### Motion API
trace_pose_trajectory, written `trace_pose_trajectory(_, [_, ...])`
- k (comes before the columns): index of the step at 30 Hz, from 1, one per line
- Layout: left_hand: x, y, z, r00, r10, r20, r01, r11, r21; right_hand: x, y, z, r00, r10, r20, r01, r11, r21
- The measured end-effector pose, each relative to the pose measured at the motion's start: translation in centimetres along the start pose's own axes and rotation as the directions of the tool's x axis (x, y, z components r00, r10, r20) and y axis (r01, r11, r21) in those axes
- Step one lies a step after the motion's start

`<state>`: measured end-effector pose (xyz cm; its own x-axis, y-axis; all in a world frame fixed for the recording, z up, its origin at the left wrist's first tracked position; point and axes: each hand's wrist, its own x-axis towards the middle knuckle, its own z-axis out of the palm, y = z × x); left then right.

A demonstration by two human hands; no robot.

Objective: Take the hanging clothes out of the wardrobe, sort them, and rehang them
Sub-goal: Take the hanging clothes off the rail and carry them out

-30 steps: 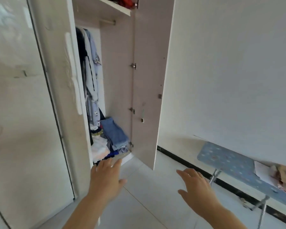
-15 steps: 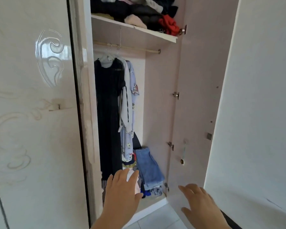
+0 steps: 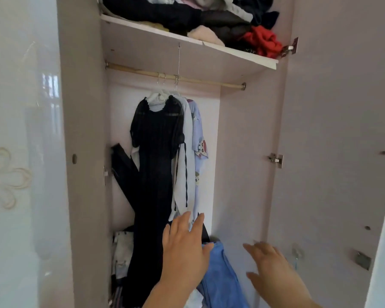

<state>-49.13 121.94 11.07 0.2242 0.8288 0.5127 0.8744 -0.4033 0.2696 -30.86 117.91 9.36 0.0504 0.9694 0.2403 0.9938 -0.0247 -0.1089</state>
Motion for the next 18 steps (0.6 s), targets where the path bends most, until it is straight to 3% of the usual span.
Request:
trace_pose_trajectory(5, [8.2,-0.2,1.4,0.994,0.001,-0.111,-0.003,1.000,-0.018,10.0,1.3,-0.2,0.989,-0.122,-0.083,0.122,0.993,-0.003])
trace_pose_trajectory(11, [19.3,-0.8,2.9,0.975,-0.018,-0.220,0.048,0.990,0.133,23.0,3.5,-1.7,0.945,-0.257,-0.203,0.252,0.966,-0.053])
trace_pose_trajectory(18, [31.4,-1.8,1.8,0.918,0.018,-0.396,0.069,0.976,0.206,36.7,3.8,-6.8,0.840,-0.391,-0.377,0.389,0.917,-0.085])
